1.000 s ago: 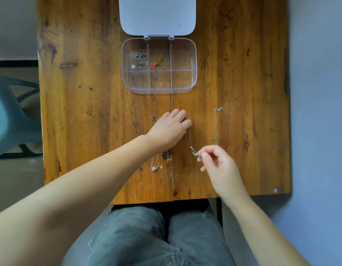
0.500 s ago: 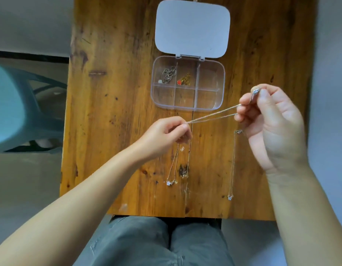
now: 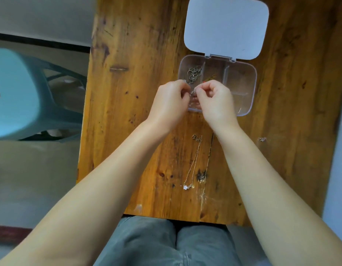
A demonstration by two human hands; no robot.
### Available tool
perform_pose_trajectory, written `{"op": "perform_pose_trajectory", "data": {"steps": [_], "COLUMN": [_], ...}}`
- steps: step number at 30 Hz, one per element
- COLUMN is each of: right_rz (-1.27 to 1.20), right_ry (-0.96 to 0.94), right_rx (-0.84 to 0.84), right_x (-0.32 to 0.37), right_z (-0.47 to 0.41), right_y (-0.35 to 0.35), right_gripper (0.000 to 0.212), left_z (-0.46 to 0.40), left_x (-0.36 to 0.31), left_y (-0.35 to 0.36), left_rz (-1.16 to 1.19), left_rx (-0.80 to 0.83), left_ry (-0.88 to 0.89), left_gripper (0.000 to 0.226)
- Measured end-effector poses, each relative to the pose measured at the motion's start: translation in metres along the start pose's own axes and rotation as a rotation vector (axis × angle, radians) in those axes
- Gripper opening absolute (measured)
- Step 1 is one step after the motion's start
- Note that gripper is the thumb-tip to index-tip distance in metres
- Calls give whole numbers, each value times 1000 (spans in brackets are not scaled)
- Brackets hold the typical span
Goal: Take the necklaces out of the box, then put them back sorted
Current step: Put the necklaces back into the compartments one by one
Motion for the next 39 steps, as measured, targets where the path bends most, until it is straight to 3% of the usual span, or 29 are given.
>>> {"op": "perform_pose_trajectory", "data": {"steps": [4, 8, 12, 18, 20, 25, 30, 34, 39], "right_rz": [288, 179, 93, 215, 238, 393, 431, 322, -145], "right_ry": [-57, -27, 96, 446, 491, 401, 222, 206, 292], "right_rx": [21, -10, -138, -149, -177, -288, -368, -309, -243], "right_x": [3, -1, -64, -236, -267, -277, -265, -272, -258], "right_z": [-8, -3, 19, 102, 130, 164, 167, 166, 162], "right_y": [9, -28, -107, -152, -146, -116, -107, -110, -138], "right_gripper": [21, 25, 19, 16, 16, 35, 8, 5, 5], "left_z": [-2, 2, 13, 45, 48, 33, 34, 37, 39], "left_x": [11, 6, -38, -116, -125, -125, -135, -133, -125], "left_y": [-1, -1, 18, 148, 182, 228, 240, 243, 217], "left_rz": [119, 170, 166, 42, -103, -467, -508, -522, -273], "left_rx": [-15, -25, 28, 474, 505, 494, 473, 500, 434], "left_ry": [-136, -142, 55, 403, 479, 548, 659, 660, 514], "left_gripper": [31, 28, 20, 23, 28, 43, 20, 17, 14]}}
Point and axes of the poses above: each hand's wrist, its own z-axis away from the middle knuckle, its own y-axis out of the palm, x = y × z, the point moved 10 cm from there along -z, towards the middle knuckle, and after that the axes turned 12 degrees about y, right-handed, at the moved point
